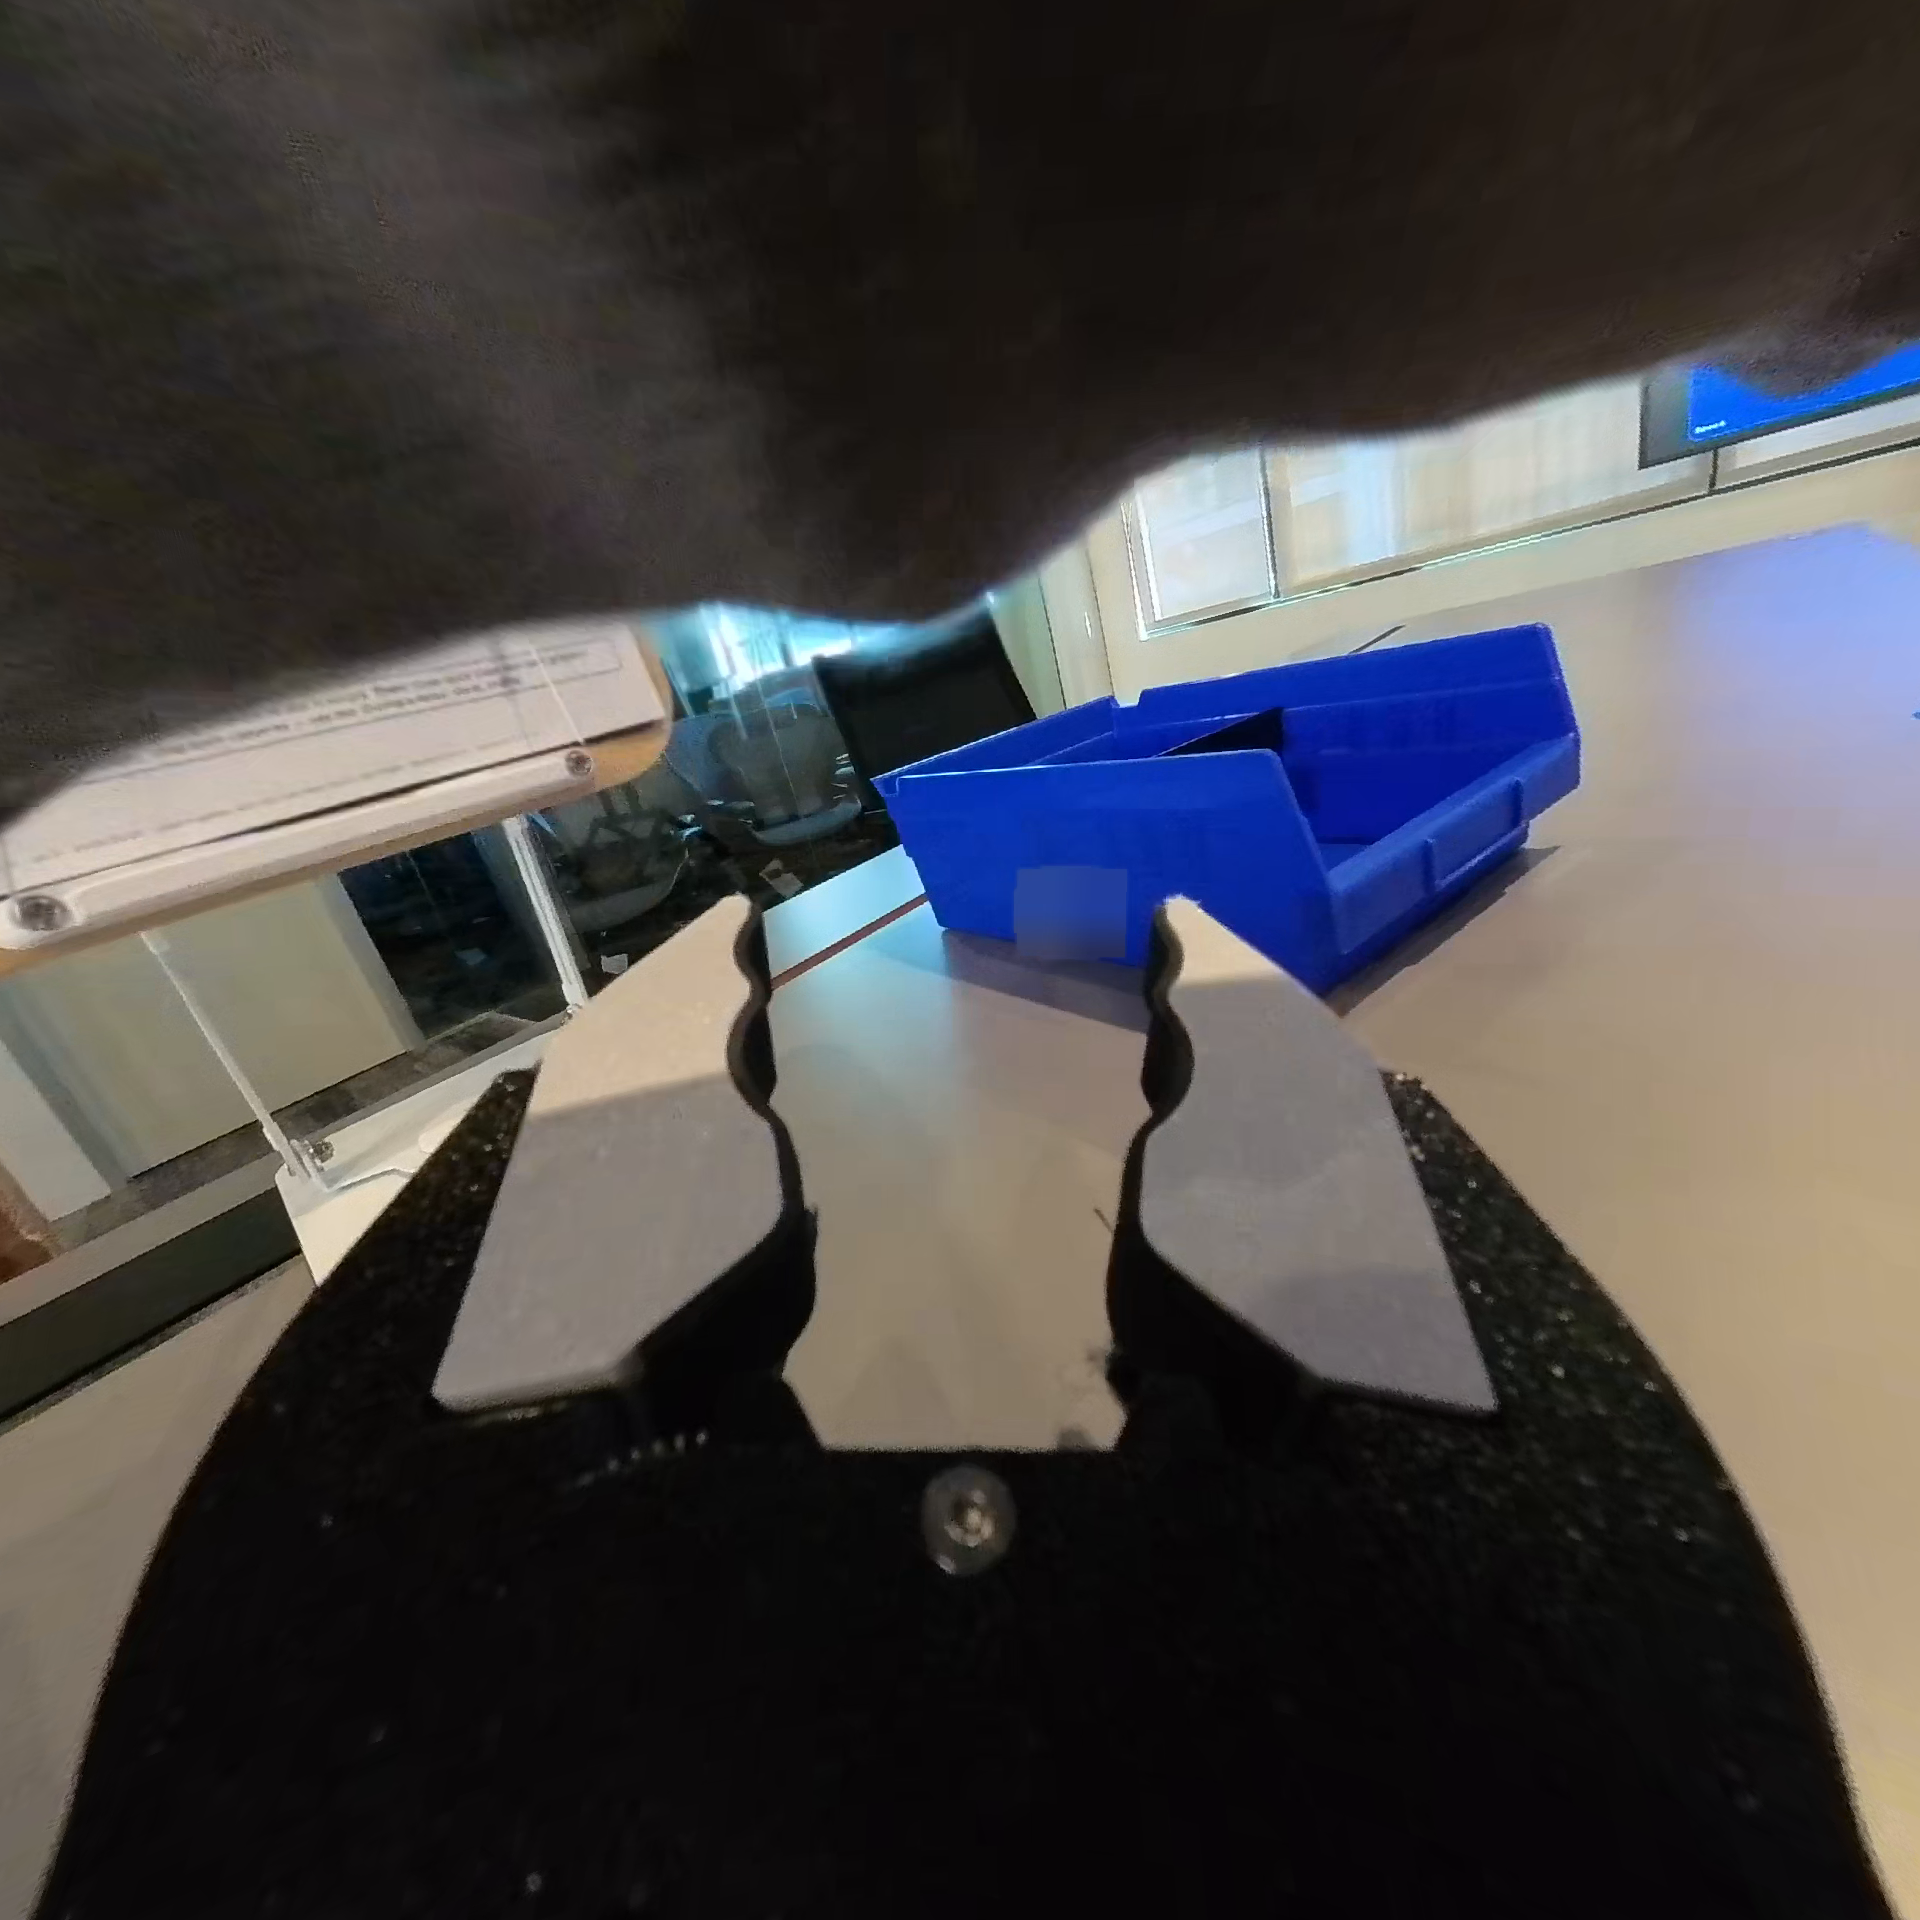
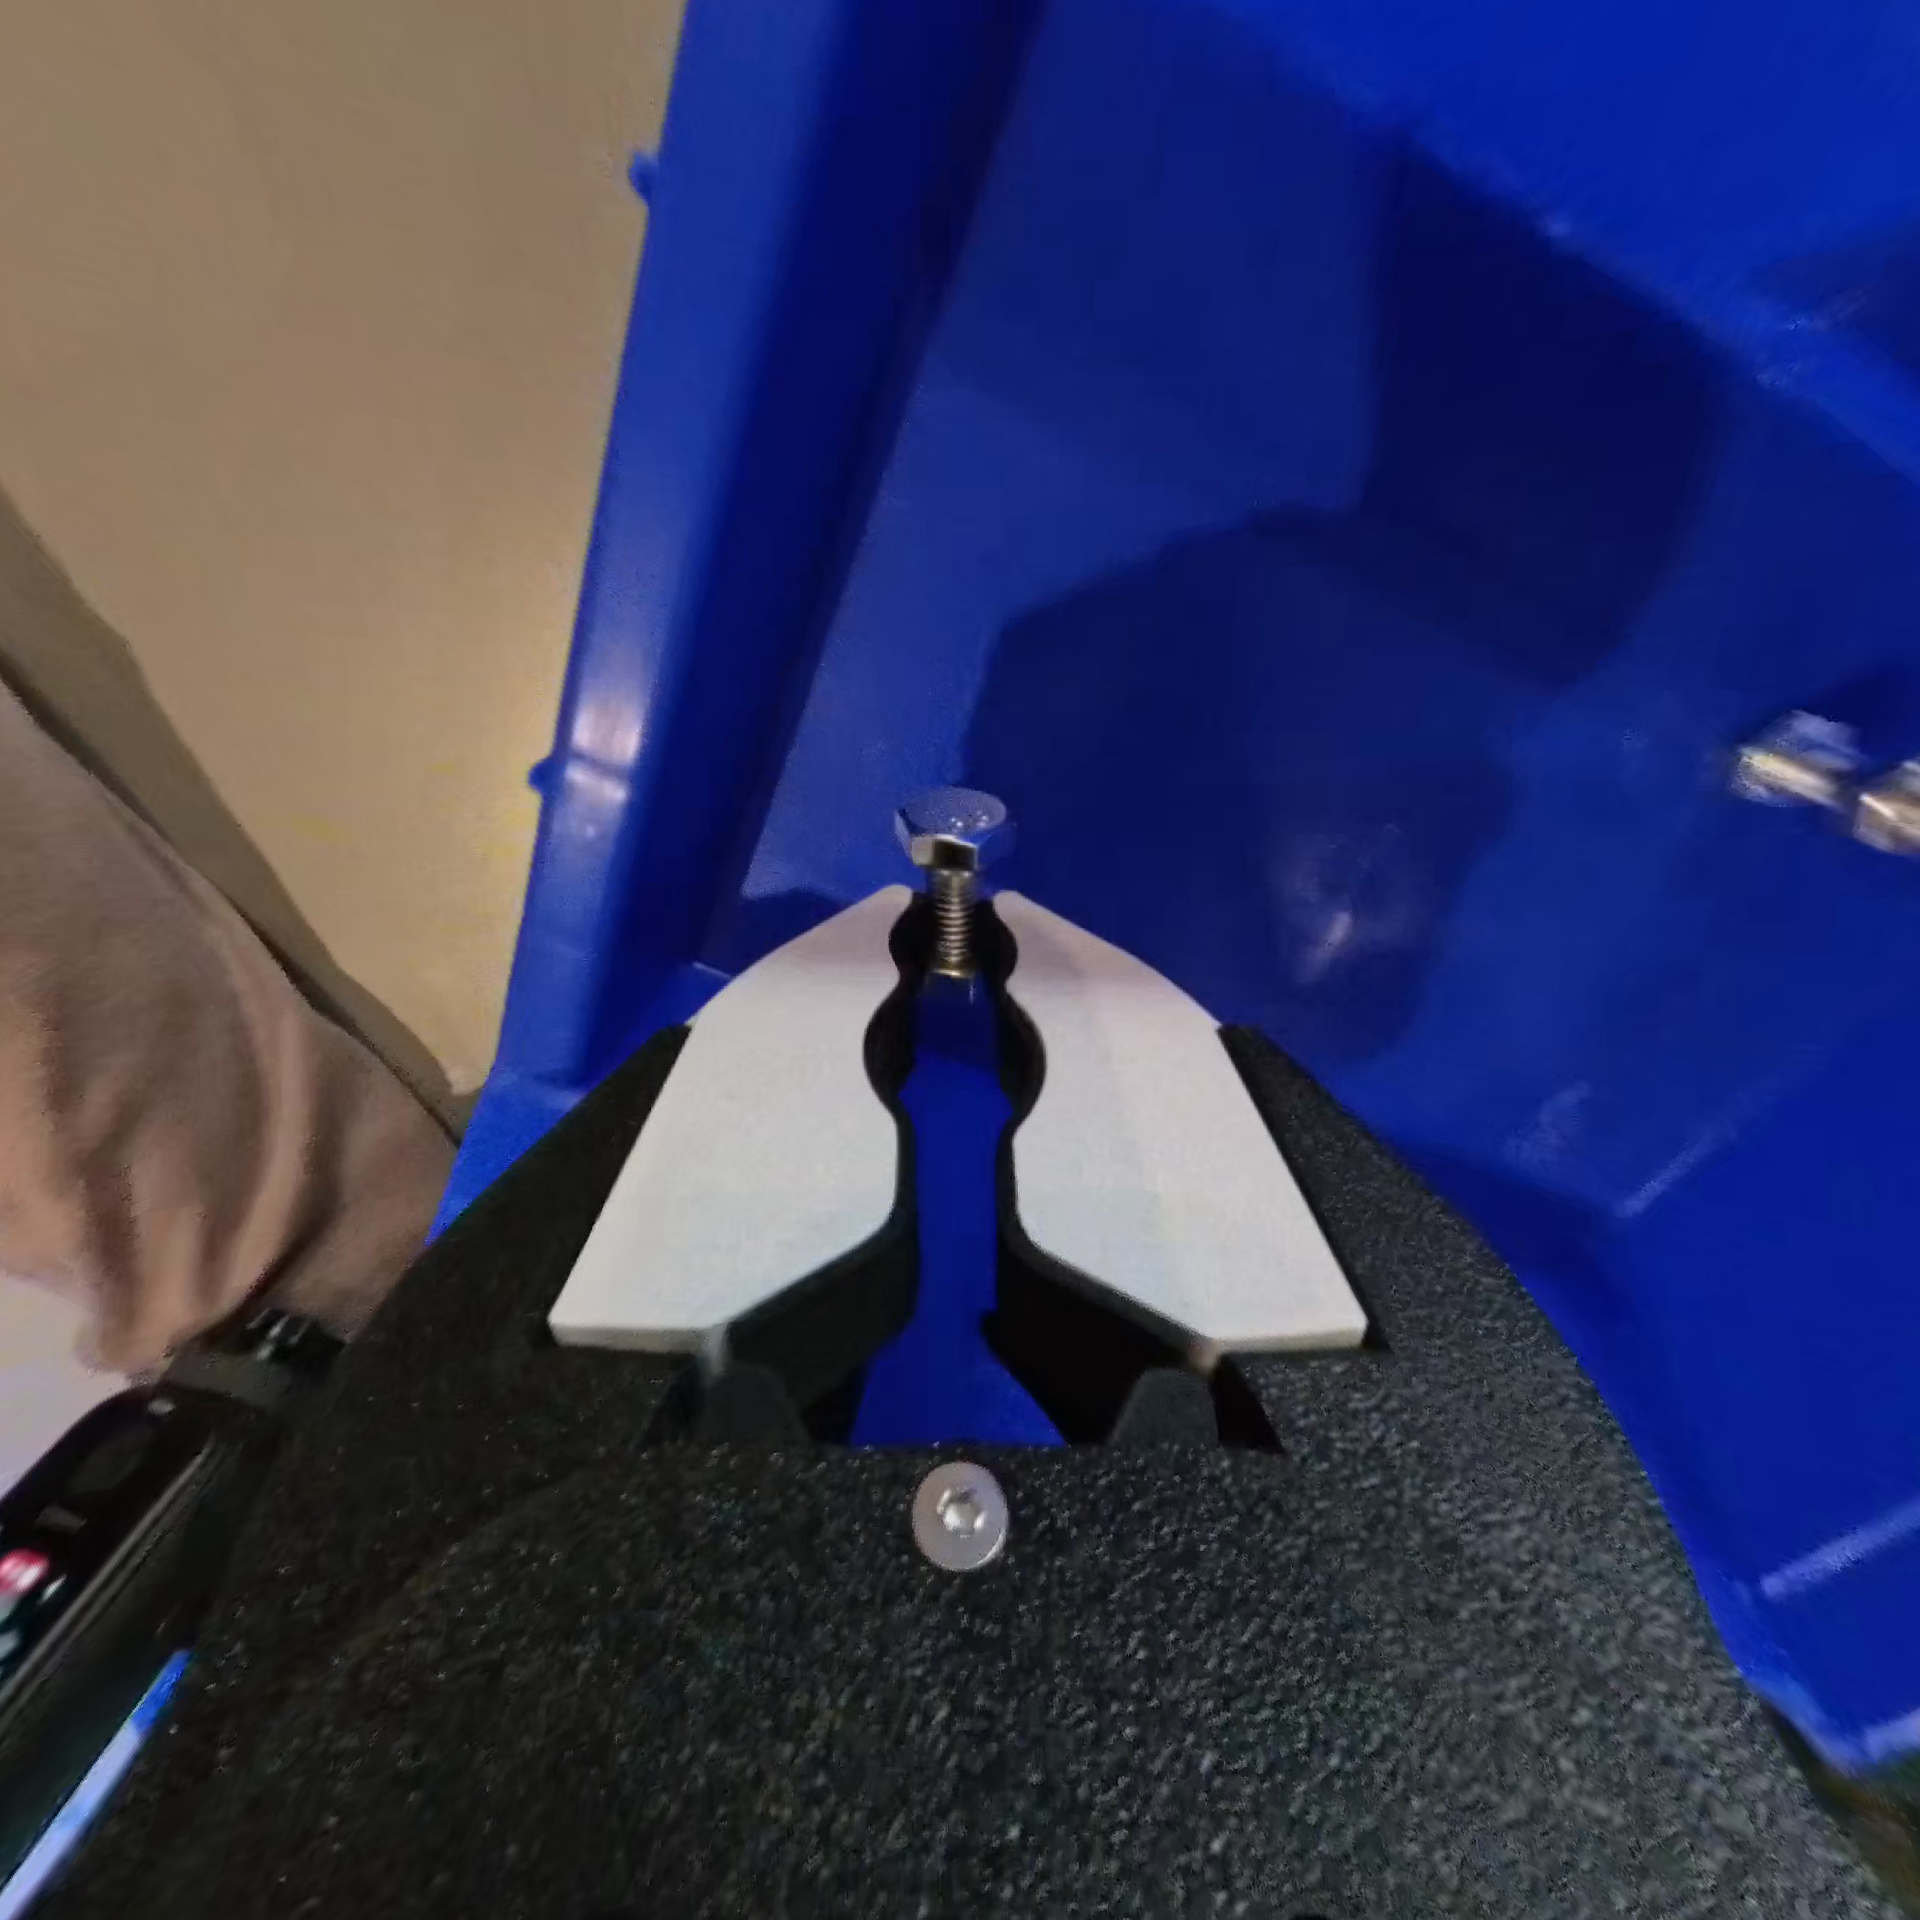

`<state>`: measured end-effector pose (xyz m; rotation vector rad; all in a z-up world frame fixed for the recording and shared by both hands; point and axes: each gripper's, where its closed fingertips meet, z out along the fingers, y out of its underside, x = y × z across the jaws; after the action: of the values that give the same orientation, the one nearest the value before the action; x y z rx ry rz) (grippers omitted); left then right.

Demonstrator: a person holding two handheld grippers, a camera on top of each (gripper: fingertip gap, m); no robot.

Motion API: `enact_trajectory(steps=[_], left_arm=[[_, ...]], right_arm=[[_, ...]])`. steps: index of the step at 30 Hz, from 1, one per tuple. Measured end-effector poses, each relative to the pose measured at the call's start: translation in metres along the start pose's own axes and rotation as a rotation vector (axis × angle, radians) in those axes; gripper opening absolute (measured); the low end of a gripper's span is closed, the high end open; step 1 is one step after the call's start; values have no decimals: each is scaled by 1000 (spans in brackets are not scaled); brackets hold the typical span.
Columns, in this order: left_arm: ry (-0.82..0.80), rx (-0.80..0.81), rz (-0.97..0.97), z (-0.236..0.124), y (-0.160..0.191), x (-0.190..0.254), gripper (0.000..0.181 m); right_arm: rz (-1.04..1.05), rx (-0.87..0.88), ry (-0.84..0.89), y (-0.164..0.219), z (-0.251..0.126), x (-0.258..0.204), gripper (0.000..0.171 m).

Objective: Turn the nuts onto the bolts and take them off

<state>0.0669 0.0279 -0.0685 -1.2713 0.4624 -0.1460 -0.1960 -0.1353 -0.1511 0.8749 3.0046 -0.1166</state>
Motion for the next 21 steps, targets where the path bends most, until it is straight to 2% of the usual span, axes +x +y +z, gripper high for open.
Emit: enact_trajectory(steps=[3,6,10,13,17,21], left_arm=[[2,-1,0,0,0,0,68],[-15,-2,-5,-1,0,-3,67],[-110,-13,-15,-5,-1,-21,63],[-237,-58,-2,-13,5,-47,59],[-395,-86,-16,-30,7,-84,54],[-488,-97,-45,-49,6,-112,49]], right_arm=[[70,197,100,6,-48,9,10],[163,392,211,33,-100,8,10],[326,600,472,101,-155,-3,9],[492,723,714,161,-180,-21,9],[676,784,960,220,-170,-58,9],[743,752,1054,237,-119,-85,9]])
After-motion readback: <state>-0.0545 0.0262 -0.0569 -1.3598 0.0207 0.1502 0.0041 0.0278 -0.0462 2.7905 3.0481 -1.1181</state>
